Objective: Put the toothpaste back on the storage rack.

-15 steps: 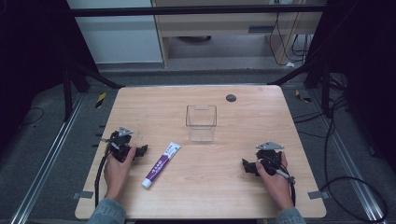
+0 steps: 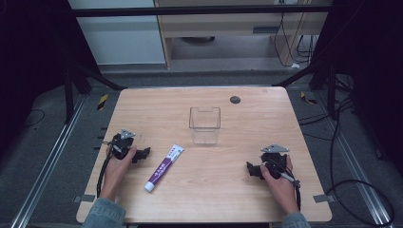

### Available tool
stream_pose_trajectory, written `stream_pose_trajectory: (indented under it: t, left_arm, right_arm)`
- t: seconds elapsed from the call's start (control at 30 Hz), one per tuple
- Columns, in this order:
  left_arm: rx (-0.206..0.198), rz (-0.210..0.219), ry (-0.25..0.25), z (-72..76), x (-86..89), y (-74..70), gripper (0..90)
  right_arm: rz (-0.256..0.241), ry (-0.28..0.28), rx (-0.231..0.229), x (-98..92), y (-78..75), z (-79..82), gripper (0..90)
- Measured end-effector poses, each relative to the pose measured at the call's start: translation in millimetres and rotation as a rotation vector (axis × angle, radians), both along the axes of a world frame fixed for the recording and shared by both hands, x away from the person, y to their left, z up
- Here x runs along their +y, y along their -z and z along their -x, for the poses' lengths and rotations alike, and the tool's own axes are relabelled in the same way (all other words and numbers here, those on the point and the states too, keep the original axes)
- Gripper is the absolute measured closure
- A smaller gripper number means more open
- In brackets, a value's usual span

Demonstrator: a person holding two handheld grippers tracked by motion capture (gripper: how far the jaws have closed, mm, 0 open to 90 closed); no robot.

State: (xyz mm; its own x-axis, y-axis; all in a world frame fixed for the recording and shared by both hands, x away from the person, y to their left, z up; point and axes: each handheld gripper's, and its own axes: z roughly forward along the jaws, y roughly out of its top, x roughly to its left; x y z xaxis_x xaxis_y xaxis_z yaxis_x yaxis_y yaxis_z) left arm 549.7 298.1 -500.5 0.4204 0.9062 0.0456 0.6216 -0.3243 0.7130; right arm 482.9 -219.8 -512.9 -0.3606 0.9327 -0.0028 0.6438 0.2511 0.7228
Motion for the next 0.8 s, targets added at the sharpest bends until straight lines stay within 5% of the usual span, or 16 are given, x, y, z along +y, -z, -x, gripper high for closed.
stream_pose_trajectory:
  t: [0.47,0.8]
  left_arm:
    - [-0.010,-0.007,0.028,42.1,-3.7,-52.4,4.4]
    - [0.101,0.024,0.109,56.8,-24.0,-72.0,7.3]
  right_arm:
    - [-0.006,0.000,0.002,-0.2,-0.3,0.9,0.3]
    - [-0.001,-0.005,0.000,-0.7,-0.1,0.0,0.3]
